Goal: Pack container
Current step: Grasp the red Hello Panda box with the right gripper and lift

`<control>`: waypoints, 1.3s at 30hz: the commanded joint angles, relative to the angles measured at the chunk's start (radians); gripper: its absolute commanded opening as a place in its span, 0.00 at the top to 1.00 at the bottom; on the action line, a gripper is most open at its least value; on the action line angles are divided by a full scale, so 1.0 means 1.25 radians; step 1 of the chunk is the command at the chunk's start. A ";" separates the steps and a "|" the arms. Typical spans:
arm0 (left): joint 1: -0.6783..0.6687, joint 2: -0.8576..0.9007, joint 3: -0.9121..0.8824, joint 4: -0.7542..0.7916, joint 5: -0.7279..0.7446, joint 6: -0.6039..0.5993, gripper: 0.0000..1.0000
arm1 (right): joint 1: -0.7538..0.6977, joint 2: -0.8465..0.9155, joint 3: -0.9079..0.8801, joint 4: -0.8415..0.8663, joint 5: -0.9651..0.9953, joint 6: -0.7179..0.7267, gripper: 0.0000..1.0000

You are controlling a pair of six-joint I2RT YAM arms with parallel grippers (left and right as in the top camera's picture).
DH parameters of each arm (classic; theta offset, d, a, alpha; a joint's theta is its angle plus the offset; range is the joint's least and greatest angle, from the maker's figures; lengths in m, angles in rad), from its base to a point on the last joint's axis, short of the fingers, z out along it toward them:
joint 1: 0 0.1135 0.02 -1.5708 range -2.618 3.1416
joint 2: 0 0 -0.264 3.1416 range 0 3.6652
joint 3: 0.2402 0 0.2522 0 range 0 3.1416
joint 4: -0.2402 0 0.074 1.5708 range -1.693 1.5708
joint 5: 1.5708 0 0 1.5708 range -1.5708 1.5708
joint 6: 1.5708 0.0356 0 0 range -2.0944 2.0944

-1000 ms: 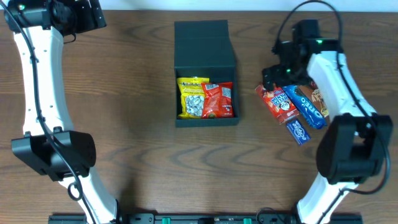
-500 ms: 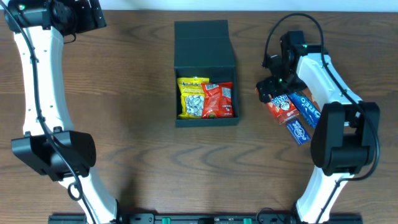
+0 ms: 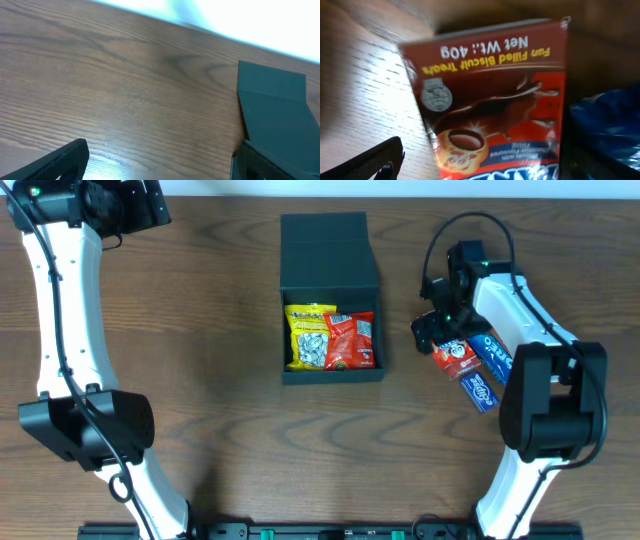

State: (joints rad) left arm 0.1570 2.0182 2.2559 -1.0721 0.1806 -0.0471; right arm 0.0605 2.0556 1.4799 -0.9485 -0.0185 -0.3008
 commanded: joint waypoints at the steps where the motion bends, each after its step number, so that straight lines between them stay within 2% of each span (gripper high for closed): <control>1: 0.004 0.013 0.005 0.000 0.003 0.014 0.05 | 0.007 0.007 -0.018 0.012 0.025 -0.011 0.03; 3: 0.004 0.013 0.005 0.000 0.003 0.014 0.05 | 0.007 0.007 -0.019 0.015 0.025 -0.011 0.05; 7: 0.004 0.013 0.005 -0.002 0.003 0.014 0.05 | 0.007 0.007 -0.019 0.027 0.024 -0.007 0.17; 13: 0.004 0.013 0.005 -0.009 0.003 0.014 0.05 | 0.007 0.007 -0.019 0.039 0.024 0.001 0.22; 19: 0.004 0.013 0.005 -0.013 0.004 0.014 0.05 | 0.008 0.007 -0.019 0.057 0.023 0.002 0.35; 29: 0.004 0.013 0.005 -0.013 0.022 0.011 0.05 | 0.031 0.007 0.005 0.061 -0.013 0.070 0.39; 39: 0.004 0.013 0.005 -0.014 0.022 0.011 0.05 | 0.096 0.007 0.205 -0.031 -0.015 0.126 0.49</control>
State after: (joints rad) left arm 0.1570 2.0182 2.2559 -1.0885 0.2031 -0.0471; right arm 0.1577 2.0666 1.6547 -0.9665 -0.0269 -0.1902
